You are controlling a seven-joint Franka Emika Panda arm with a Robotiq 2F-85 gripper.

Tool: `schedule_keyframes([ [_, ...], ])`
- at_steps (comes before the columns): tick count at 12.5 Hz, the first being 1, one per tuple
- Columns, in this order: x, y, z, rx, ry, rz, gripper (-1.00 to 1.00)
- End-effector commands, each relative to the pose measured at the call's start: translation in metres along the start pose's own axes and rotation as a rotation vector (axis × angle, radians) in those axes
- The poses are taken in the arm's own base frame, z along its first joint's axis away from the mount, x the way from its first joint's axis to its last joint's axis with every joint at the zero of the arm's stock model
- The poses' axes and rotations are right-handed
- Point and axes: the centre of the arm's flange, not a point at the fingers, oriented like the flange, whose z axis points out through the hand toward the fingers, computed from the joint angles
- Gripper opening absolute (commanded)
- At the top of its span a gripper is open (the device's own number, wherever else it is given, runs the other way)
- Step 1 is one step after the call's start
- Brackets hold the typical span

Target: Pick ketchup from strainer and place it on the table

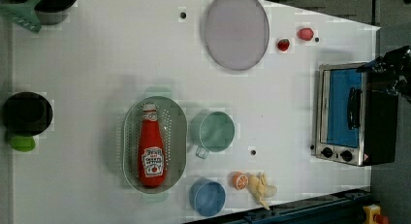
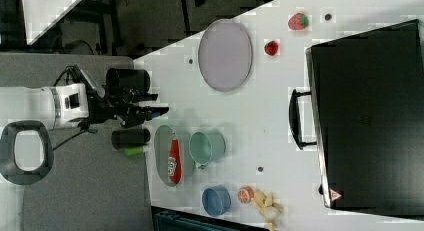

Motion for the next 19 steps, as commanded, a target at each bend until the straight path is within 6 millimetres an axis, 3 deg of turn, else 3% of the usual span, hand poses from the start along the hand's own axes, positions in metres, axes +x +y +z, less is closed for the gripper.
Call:
schedule_keyframes([
  [1, -0.068, 0.083, -0.086, 0.025, -0.001, 0.157, 0.59],
  [3, -0.079, 0.064, -0.083, 0.038, -0.006, 0.119, 0.99],
  [6, -0.107, 0.019, -0.073, 0.027, 0.009, 0.020, 1.00],
  [10, -0.169, -0.058, -0.043, 0.001, 0.016, -0.165, 1.00],
  [15, -0.267, -0.149, 0.009, 0.027, 0.008, -0.421, 1.00],
  [19, -0.329, -0.187, 0.070, 0.032, -0.056, -0.570, 1.00],
])
